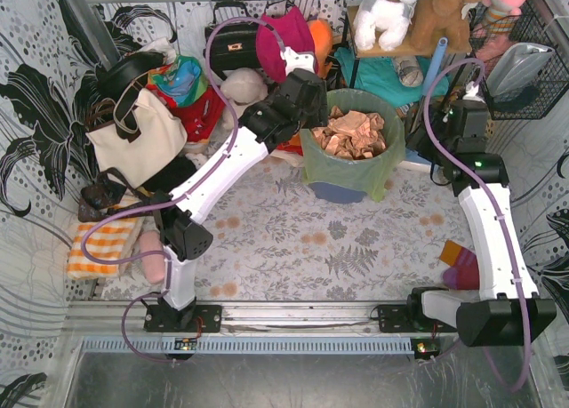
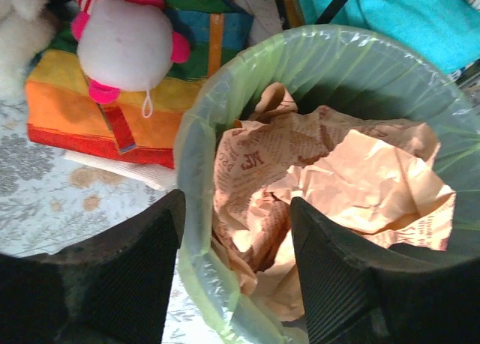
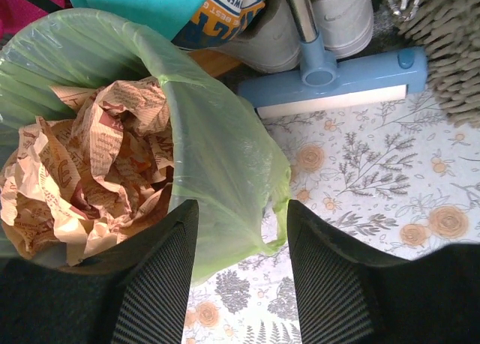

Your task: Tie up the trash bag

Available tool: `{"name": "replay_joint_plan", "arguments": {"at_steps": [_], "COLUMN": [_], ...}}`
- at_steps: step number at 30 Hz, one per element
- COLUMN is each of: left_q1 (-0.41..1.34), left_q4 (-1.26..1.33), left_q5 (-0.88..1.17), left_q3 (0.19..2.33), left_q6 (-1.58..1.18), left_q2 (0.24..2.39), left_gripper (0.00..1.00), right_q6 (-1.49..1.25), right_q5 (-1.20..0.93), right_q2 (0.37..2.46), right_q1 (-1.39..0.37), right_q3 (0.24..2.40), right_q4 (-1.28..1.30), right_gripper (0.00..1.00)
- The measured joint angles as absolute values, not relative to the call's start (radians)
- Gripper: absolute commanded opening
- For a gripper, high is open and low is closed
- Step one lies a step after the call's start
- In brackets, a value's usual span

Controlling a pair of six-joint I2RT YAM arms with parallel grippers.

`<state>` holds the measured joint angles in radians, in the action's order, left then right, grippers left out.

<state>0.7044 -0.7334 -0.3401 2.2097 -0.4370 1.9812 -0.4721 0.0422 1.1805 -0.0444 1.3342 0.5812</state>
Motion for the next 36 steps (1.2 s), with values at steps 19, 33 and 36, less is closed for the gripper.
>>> {"name": "replay_joint_plan", "arguments": {"at_steps": [19, 33, 36], "left_q1": [0.699, 0.679, 0.678], "left_q4": [-0.775, -0.794, -0.797], "left_q5": [-0.397, -0.389, -0.388], "left_q3": [2.216, 2.216, 2.216], "left_q6": [-0.363, -0.361, -0.361], "left_q2": [2.023, 2.051, 2.051], "left_gripper": [0.46, 0.26, 0.21], "right_q6": [-0.561, -0.565, -0.565], "right_q5": [-0.049, -0.061, -0.06], "right_q2": [1.31, 1.384, 1.391], "right_q1": [-0.049, -0.083, -0.087], "right_q3": [1.433, 1.432, 1.432], "right_q4": [0.527, 0.504, 0.501], "right_gripper": [0.37, 0.27, 0.24]}}
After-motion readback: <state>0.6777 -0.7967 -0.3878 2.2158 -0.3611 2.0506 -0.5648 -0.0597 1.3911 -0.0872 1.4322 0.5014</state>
